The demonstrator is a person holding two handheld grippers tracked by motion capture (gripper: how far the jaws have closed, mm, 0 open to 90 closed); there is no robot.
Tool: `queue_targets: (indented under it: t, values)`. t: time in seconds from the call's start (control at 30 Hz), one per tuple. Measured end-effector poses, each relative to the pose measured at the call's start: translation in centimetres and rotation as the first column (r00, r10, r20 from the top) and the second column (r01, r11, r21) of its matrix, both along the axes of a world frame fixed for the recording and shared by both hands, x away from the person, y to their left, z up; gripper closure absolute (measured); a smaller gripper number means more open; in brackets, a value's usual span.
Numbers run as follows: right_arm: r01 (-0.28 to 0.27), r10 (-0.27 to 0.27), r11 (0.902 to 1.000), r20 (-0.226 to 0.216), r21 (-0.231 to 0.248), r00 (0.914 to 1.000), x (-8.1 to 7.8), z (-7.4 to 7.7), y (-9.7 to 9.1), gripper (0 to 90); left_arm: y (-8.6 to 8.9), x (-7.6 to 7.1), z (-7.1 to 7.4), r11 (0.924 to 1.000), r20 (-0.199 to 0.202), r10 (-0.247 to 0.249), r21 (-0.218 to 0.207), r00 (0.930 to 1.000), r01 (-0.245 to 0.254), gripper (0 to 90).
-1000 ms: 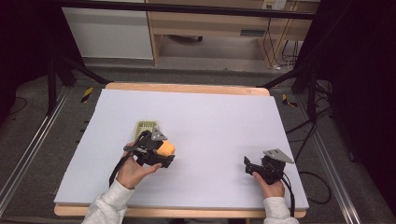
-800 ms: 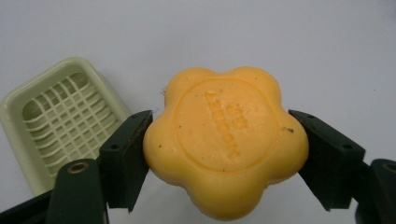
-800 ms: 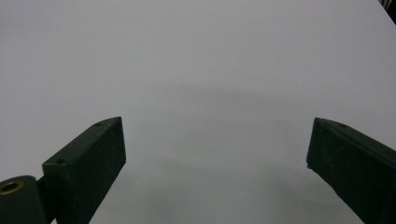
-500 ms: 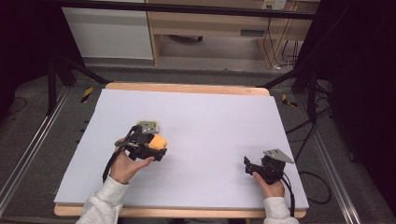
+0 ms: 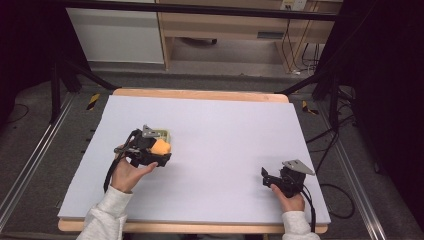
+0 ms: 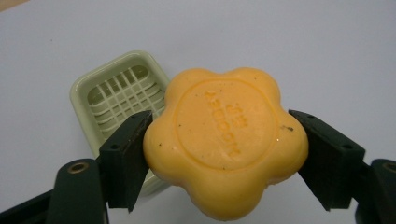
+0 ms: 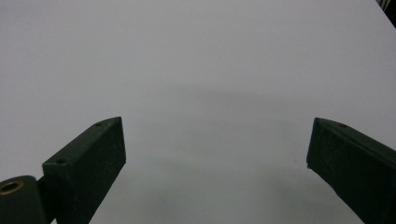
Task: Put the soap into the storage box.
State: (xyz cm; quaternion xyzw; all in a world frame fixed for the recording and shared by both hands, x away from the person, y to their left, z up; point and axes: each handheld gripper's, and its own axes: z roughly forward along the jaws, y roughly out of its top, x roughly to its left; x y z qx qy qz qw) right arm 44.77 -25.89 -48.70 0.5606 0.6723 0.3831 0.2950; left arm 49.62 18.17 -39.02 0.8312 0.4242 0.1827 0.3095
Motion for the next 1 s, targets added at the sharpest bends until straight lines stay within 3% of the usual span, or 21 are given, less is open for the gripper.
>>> queue_targets:
  t: [1.0]
  values:
    - [-0.002, 0.002, 1.0, -0.002, 0.0, 1.0, 0.0, 0.0, 0.0, 5.1, 2.1, 2.8, -1.1, 0.9947, -0.008, 0.102, -0.012, 0.9947, -0.102, 24.8]
